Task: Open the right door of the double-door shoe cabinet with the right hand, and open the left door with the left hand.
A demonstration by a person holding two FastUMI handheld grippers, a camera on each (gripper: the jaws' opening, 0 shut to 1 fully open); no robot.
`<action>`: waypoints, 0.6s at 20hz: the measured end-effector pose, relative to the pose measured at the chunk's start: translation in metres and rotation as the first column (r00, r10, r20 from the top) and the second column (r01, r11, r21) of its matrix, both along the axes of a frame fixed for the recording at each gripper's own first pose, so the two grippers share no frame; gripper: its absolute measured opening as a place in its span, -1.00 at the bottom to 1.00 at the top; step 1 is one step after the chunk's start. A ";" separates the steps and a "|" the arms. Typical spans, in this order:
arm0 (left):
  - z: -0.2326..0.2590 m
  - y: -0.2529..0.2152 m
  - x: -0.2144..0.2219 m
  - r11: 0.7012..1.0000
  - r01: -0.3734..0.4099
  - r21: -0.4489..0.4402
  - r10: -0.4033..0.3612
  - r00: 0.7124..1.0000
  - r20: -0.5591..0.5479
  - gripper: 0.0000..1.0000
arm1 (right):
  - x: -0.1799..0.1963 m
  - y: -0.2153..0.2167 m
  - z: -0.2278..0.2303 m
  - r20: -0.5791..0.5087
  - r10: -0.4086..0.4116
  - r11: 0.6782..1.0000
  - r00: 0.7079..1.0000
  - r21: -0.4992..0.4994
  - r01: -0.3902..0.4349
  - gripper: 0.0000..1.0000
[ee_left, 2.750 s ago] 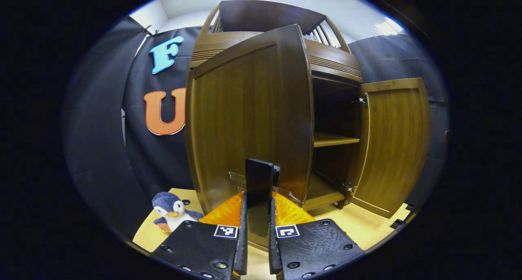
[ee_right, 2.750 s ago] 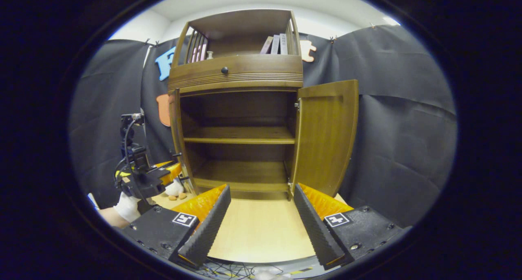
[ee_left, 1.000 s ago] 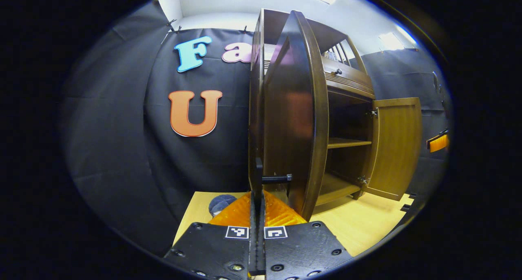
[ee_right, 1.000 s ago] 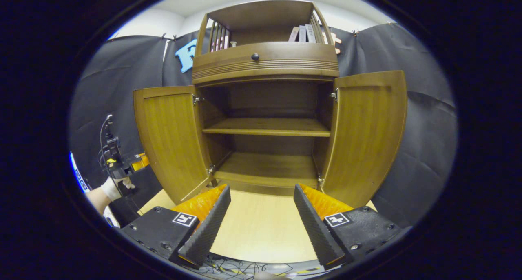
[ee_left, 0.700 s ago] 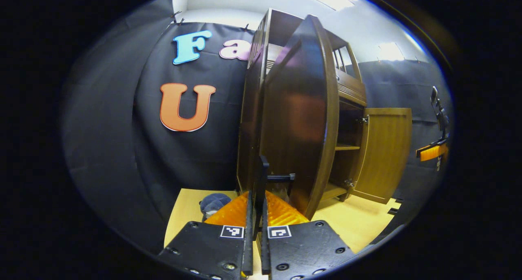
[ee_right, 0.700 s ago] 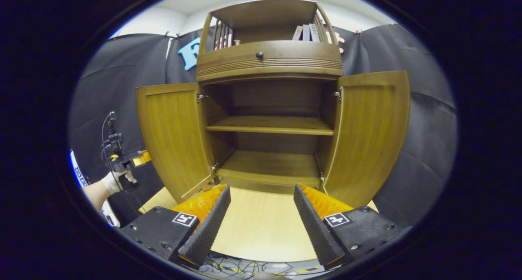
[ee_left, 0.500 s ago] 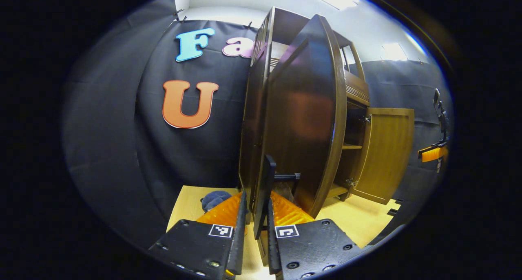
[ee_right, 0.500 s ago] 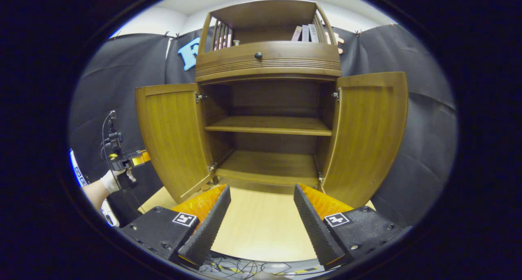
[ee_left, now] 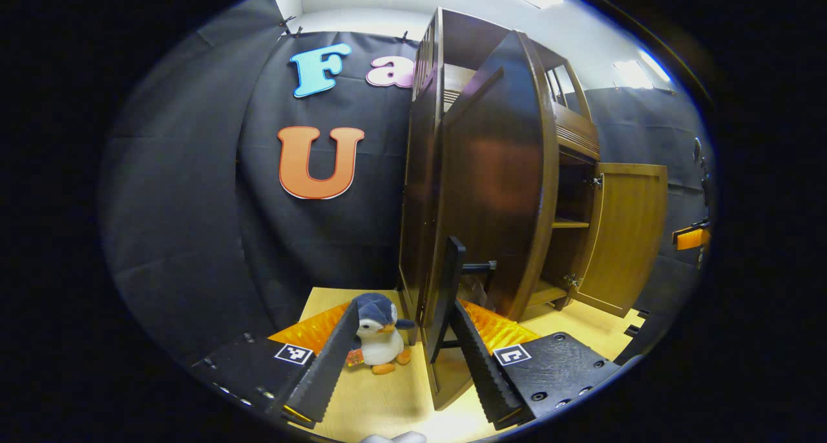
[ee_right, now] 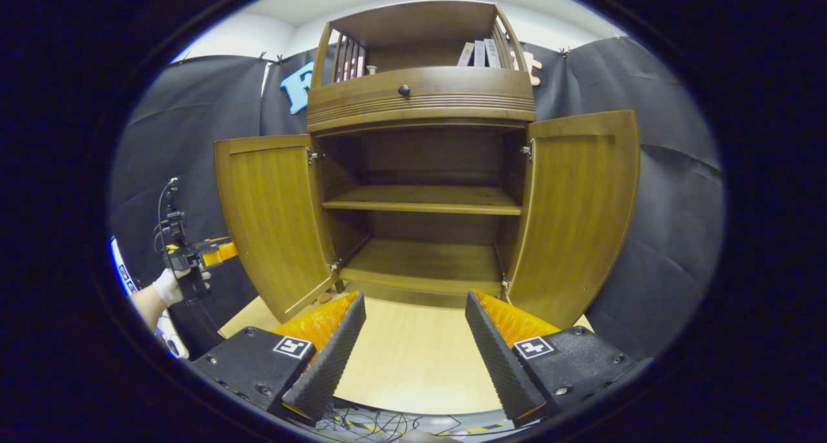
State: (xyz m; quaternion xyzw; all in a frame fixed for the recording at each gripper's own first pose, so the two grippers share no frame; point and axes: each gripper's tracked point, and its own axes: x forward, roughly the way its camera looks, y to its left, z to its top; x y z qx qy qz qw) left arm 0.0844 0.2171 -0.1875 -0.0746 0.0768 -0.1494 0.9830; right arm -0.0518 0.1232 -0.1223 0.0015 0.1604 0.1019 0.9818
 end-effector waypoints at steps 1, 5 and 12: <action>0.004 0.005 -0.006 1.000 -0.024 -0.011 0.024 1.000 0.004 1.00 | 0.001 -0.002 0.000 0.000 -0.005 1.000 1.000 0.003 0.005 0.97; 0.039 0.022 -0.029 0.984 -0.166 -0.067 0.167 0.986 0.006 0.87 | 0.007 -0.009 0.007 0.024 -0.026 1.000 0.999 -0.001 0.026 1.00; 0.106 -0.027 -0.064 0.959 -0.276 0.061 0.271 0.959 0.084 0.86 | 0.019 -0.018 0.024 0.090 -0.071 0.997 0.993 -0.007 0.072 0.97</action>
